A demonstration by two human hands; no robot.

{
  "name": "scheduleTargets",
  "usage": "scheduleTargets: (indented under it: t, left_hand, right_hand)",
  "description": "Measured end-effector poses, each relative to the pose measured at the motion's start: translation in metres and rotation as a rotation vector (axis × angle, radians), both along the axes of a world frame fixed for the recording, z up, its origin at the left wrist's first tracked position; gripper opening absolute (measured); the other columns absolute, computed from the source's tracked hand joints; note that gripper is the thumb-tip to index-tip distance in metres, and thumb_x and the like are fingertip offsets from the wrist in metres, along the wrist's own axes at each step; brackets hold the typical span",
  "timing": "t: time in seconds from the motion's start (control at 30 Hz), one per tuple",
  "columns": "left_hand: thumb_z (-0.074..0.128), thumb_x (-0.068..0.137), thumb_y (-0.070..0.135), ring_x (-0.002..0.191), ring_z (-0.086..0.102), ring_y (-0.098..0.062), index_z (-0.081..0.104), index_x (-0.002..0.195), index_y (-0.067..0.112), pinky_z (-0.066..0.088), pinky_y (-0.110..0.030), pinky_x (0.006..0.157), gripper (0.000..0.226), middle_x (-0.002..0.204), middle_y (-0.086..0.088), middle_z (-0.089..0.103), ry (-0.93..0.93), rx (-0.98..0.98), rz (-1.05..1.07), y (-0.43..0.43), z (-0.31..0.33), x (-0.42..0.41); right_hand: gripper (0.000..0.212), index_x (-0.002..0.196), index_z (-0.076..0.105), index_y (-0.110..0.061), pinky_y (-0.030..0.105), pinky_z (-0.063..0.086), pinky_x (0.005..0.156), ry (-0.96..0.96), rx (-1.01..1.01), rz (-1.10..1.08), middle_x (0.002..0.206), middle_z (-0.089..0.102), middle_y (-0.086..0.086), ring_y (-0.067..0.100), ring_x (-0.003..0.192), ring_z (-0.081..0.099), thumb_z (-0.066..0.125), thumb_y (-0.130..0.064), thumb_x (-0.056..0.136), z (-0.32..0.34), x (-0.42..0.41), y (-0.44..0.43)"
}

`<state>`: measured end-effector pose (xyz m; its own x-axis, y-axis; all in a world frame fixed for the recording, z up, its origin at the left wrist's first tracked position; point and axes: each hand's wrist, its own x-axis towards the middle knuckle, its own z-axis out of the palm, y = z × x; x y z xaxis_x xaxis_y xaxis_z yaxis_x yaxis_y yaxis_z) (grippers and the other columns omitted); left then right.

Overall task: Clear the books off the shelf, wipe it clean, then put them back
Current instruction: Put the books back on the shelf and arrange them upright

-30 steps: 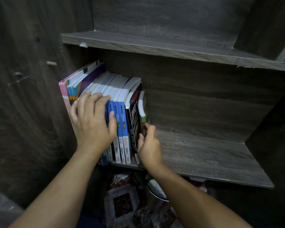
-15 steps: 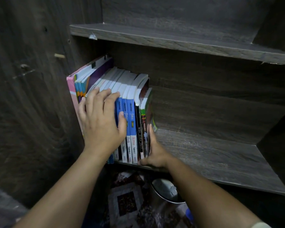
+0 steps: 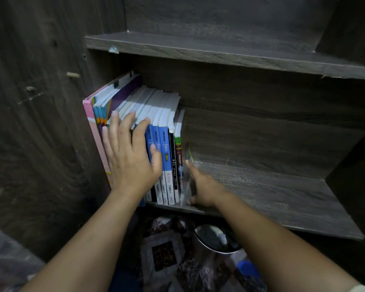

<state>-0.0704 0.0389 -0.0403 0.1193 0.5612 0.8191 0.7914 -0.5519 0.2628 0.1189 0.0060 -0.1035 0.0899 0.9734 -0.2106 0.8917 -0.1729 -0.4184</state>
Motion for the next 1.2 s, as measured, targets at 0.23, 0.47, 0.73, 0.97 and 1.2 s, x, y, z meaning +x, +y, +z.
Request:
scheduleTargets:
  t: [0.23,0.47,0.73,0.97,1.2]
  left_hand:
    - [0.06,0.076,0.018,0.123,0.041,-0.036,0.06,0.118,0.006,0.032,-0.052,0.106,0.044,0.125,-0.015,0.055,0.075,0.01,-0.164,-0.046,-0.003,0.028]
    - [0.058,0.076,0.027,0.092,0.055,-0.03,0.064,0.1,0.014,0.041,-0.041,0.08,0.029,0.097,-0.005,0.06,0.341,-0.138,-0.355,-0.117,-0.003,0.092]
    - [0.057,0.076,0.03,0.087,0.059,-0.029,0.065,0.095,0.018,0.045,-0.04,0.078,0.023,0.093,-0.002,0.062,0.571,-0.174,-0.791,-0.238,-0.012,0.21]
    - [0.057,0.087,0.03,0.096,0.053,-0.02,0.062,0.104,0.022,0.045,-0.038,0.082,0.019,0.104,0.002,0.056,0.807,-0.265,-1.196,-0.325,-0.047,0.3]
    - [0.052,0.09,0.026,0.092,0.055,-0.019,0.061,0.101,0.021,0.047,-0.033,0.073,0.016,0.107,0.002,0.054,1.061,-0.418,-1.289,-0.385,-0.101,0.377]
  right_hand:
    - [0.043,0.133,0.048,-0.026,0.036,0.042,0.094,-0.516,0.189,-0.034,0.13,0.057,0.005,0.027,0.118,0.055,0.056,-0.036,0.092,0.06,0.025,-0.074]
    - [0.036,0.128,0.052,-0.022,0.037,0.041,0.089,-0.635,0.265,-0.222,0.121,0.059,0.005,0.028,0.11,0.057,0.053,-0.027,0.093,0.102,0.075,-0.194]
    - [0.031,0.119,0.056,-0.025,0.034,0.041,0.074,-0.607,0.145,-0.482,0.111,0.062,0.002,0.027,0.102,0.061,0.055,-0.034,0.09,0.1,0.142,-0.353]
    - [0.033,0.128,0.052,-0.027,0.034,0.041,0.068,-0.473,-0.216,-0.642,0.117,0.062,0.006,0.028,0.104,0.061,0.053,-0.027,0.095,0.04,0.194,-0.463]
    - [0.037,0.131,0.05,-0.02,0.036,0.048,0.065,-0.313,-0.393,-0.751,0.117,0.061,0.009,0.029,0.096,0.061,0.056,-0.029,0.096,-0.071,0.24,-0.538]
